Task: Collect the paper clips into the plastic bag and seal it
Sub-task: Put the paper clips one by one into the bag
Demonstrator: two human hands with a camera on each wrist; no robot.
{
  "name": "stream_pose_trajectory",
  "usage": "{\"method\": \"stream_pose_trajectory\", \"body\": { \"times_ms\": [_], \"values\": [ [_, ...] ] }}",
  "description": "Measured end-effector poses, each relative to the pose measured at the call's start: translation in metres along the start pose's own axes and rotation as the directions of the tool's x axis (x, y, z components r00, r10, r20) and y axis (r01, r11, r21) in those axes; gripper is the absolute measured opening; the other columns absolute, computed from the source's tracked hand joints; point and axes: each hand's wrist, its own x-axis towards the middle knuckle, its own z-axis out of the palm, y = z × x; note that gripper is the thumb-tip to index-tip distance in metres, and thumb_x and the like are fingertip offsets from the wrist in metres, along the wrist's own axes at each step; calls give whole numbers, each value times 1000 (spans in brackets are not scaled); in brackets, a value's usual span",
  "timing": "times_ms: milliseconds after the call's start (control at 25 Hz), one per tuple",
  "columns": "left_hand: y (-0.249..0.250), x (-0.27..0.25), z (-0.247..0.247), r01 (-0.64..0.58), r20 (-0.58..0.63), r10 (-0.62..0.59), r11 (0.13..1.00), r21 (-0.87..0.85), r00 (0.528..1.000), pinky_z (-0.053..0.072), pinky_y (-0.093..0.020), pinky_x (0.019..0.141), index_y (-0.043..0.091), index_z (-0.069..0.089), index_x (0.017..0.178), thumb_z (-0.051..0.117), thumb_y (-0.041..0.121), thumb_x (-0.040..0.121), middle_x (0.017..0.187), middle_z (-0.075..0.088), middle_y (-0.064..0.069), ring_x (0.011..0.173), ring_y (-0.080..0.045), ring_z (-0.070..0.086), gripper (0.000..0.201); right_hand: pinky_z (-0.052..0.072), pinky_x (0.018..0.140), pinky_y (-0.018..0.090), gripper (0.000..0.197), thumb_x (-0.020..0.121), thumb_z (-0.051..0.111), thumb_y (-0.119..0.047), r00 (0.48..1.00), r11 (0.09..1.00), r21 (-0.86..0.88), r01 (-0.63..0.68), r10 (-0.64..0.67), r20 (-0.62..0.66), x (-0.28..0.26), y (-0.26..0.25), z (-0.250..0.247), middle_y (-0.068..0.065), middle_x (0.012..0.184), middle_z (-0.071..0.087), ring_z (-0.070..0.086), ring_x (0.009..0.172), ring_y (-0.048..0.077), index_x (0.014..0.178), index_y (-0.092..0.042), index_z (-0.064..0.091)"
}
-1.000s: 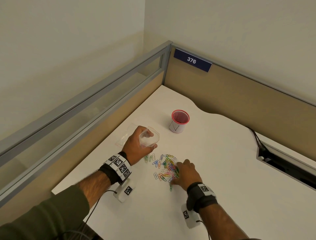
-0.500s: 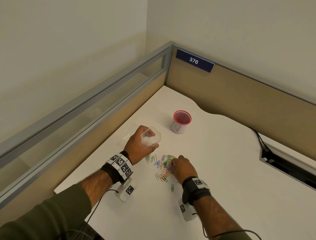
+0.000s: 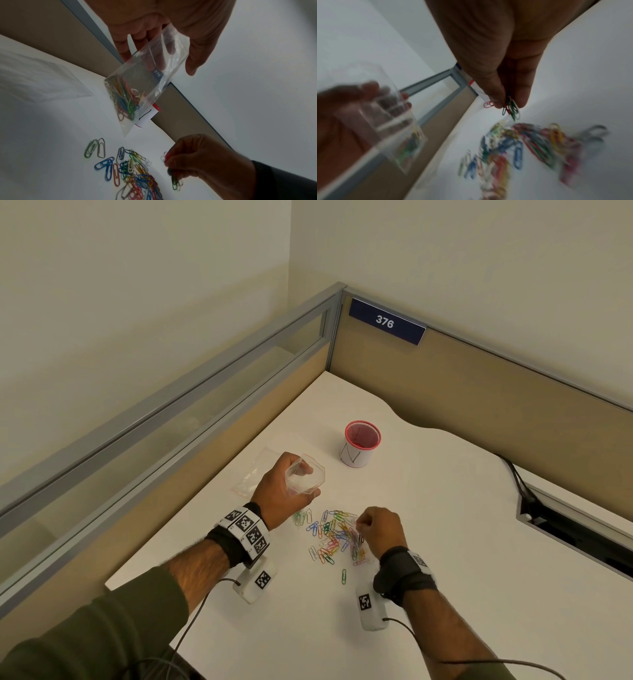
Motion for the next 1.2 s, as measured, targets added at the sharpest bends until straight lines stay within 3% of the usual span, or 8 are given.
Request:
{"method": "stream_pose_trajectory", "body": {
  "times_ms": [120, 200, 400, 600, 760, 920, 1040, 1200],
  "values": [
    [-1, 2, 4, -2, 3, 2, 1000, 14, 1000, 40, 3, 75, 12, 54, 113, 81, 14, 79, 104, 60, 12, 107, 3, 55, 44, 59, 77, 41, 7, 81, 71, -6, 994, 960, 278, 21, 9, -107, -9, -13, -29, 5, 76, 73, 68, 73, 24, 76, -11, 71],
    [-2, 2, 8, -5, 9, 5, 1000, 14, 1000, 40, 3, 75, 11, 54, 112, 81, 14, 79, 103, 60, 12, 106, 2, 55, 43, 61, 74, 38, 8, 81, 71, -5, 983, 904, 418, 84, -7, -184, -16, -32, -53, 4, 76, 73, 69, 71, 23, 77, -11, 72],
    [-1, 2, 18, -4, 36, 2, 999, 42, 999, 42, -1, 78, 15, 53, 112, 81, 18, 78, 104, 60, 12, 106, 0, 56, 44, 59, 73, 23, 7, 83, 72, -10, 943, 794, 538, 284, -129, -306, -27, -92, -87, -2, 78, 73, 70, 71, 14, 86, -16, 74],
    [-2, 4, 24, -23, 50, 22, 999, 30, 999, 54, -27, 85, 23, 50, 113, 82, 24, 76, 105, 62, 11, 104, -13, 62, 49, 51, 71, 10, 7, 84, 70, -12, 906, 822, 416, 389, -260, -335, -26, -128, -77, -4, 85, 71, 64, 76, 5, 89, -16, 73],
    [-1, 6, 22, -36, 37, 36, 999, 16, 999, 58, -31, 80, 27, 49, 112, 82, 27, 75, 104, 65, 6, 98, -14, 66, 50, 53, 75, 17, 5, 87, 67, -15, 896, 858, 296, 420, -341, -283, -31, -131, -66, -2, 90, 67, 63, 81, 9, 91, -16, 70],
    [-1, 5, 19, -37, 41, 36, 999, 21, 999, 55, -29, 86, 26, 49, 112, 82, 24, 77, 106, 62, 7, 104, -17, 63, 48, 52, 75, 16, 8, 88, 64, -11, 874, 851, 264, 455, -370, -315, -38, -125, -68, -3, 91, 65, 62, 81, 7, 93, -16, 69],
    [0, 1, 12, -20, 18, 20, 1000, 12, 1000, 51, -17, 83, 21, 52, 110, 82, 20, 77, 107, 63, 8, 106, -11, 61, 45, 49, 76, 12, 10, 88, 63, -9, 871, 856, 272, 440, -333, -361, -30, -107, -71, -6, 91, 64, 59, 79, 3, 94, -15, 70],
    [-4, -5, -8, -3, -19, 3, 1000, 0, 1000, 42, -1, 80, 16, 54, 110, 82, 15, 77, 105, 62, 10, 106, 0, 58, 43, 49, 89, 28, 20, 90, 59, -10, 976, 983, 11, 186, -183, -119, 2, -45, -40, 3, 110, 64, 61, 98, 18, 107, -15, 68]
  ]
}}
